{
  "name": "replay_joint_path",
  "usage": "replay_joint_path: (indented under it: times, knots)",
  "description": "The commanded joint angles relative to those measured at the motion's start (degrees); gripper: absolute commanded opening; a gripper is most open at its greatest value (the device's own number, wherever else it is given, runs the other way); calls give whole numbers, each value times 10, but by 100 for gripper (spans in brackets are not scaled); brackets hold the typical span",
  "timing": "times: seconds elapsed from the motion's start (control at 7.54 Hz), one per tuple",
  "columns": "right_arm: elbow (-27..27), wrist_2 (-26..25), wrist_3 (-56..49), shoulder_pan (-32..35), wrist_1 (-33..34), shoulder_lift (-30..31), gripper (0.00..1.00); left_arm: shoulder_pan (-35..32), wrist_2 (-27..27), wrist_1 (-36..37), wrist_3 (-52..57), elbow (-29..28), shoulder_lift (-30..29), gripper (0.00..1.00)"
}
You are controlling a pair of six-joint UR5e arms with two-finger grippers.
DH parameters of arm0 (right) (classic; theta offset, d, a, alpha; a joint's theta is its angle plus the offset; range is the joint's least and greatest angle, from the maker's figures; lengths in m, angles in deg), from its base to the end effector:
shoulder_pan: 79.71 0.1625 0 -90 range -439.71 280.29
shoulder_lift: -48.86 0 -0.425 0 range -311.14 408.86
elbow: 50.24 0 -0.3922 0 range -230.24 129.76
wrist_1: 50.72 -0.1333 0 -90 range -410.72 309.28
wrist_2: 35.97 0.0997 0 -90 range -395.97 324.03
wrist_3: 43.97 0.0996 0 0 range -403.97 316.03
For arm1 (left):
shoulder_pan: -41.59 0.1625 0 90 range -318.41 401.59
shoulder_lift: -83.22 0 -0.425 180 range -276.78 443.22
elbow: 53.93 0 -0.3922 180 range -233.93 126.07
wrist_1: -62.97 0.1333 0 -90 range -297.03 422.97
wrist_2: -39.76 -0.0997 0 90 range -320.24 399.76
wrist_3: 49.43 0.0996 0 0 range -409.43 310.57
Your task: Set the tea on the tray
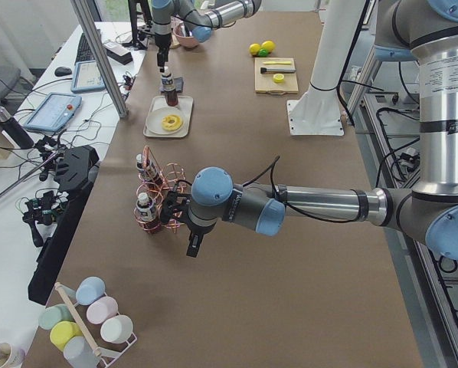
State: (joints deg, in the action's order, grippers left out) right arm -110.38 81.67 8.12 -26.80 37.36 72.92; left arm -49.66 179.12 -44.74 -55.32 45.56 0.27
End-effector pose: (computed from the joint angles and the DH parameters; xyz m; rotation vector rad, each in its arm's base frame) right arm -0.4359 -0.7209 0.1129 0.1368 -0.7865 0.0878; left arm -0.0676 -0.4543 0.5941 0.2945 0.8642 0.0356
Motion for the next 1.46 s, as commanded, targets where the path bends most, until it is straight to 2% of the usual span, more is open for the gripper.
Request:
replay_joint_path:
  times: [0.0,0.13,0.4,0.66,0.8,0.93,1.06,1.33]
  knots:
    - [-121,20,-3,8,127,40,100,0,3,1,0,0,0,98]
    - [-202,21,-34,17,197,77,100,0,4,1,0,1,0,98]
    - [-414,21,-84,32,307,234,100,-1,5,1,0,-1,1,98]
    - [-574,11,-189,47,486,336,100,-1,6,1,0,0,5,98]
    - [-625,-2,-263,56,504,408,100,-2,7,1,1,2,7,98]
    - [-636,-13,-367,89,496,475,100,-5,7,1,1,1,9,98]
    - [-624,-10,-460,148,469,526,100,-5,7,1,1,2,10,98]
    - [-538,25,-592,233,345,586,100,-6,7,1,1,1,9,98]
